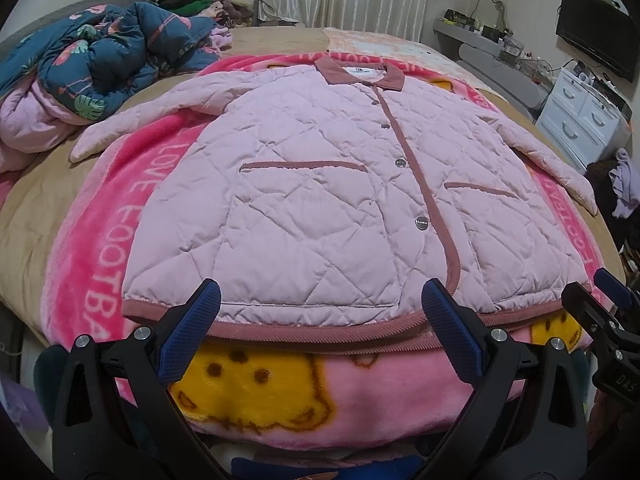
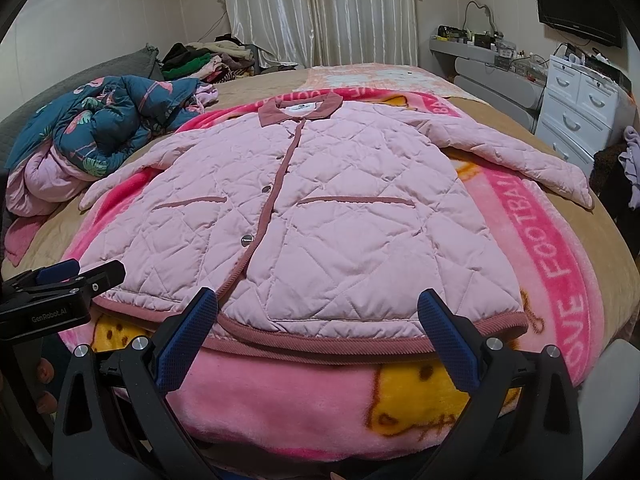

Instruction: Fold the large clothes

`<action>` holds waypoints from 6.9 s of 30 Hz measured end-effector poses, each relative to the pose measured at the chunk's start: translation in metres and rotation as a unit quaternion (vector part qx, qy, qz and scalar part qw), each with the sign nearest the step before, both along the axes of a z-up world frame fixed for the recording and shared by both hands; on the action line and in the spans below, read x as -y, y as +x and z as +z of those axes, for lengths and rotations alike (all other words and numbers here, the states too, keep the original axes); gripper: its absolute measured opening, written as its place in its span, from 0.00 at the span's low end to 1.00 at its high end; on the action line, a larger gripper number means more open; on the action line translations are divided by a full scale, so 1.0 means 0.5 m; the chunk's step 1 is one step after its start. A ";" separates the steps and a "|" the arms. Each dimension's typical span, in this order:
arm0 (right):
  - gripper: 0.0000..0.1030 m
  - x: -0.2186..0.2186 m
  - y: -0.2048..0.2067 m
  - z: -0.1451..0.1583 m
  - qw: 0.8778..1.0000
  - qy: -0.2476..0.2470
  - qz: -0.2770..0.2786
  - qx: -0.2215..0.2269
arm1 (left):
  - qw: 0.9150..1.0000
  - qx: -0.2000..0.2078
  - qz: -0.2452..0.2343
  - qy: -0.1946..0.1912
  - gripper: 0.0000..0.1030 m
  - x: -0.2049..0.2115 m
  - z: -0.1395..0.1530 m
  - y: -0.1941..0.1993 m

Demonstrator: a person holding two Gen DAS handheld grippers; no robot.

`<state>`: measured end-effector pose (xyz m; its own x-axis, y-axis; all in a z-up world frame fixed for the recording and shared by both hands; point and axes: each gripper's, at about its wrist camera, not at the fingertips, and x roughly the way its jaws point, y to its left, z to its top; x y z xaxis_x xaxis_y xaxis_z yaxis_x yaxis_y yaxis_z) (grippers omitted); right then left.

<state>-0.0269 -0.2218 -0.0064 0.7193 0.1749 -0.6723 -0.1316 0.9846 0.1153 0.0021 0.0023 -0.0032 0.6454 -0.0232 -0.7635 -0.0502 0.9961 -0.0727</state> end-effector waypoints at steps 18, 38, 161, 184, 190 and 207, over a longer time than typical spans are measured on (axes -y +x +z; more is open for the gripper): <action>0.96 0.000 0.002 0.000 1.000 0.002 0.001 -0.001 | 1.000 -0.001 -0.001 -0.001 0.91 0.000 0.003 0.000; 0.96 0.004 0.036 0.002 1.000 -0.004 -0.002 -0.001 | 1.000 -0.004 -0.009 0.000 0.91 0.015 0.008 0.048; 0.19 0.489 0.622 0.229 0.941 0.183 -0.212 0.191 | 0.999 0.028 -0.045 0.013 0.91 0.131 0.167 0.723; 0.20 0.135 0.654 0.340 0.970 0.102 -0.087 0.202 | 0.998 0.046 -0.030 -0.029 0.91 -0.058 0.226 0.667; 0.20 0.052 0.664 0.310 0.977 0.092 -0.063 0.184 | 0.998 0.042 -0.016 -0.050 0.91 -0.110 0.209 0.656; 0.21 -0.183 0.714 0.109 0.995 0.033 0.006 0.096 | 0.995 0.023 0.008 -0.093 0.91 -0.215 0.150 0.642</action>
<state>0.3304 -0.1304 0.0483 0.8312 0.2223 -0.5095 -0.1681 0.9742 0.1507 0.3229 0.1100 0.0717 0.6816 -0.1516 -0.7159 -0.0577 0.9641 -0.2592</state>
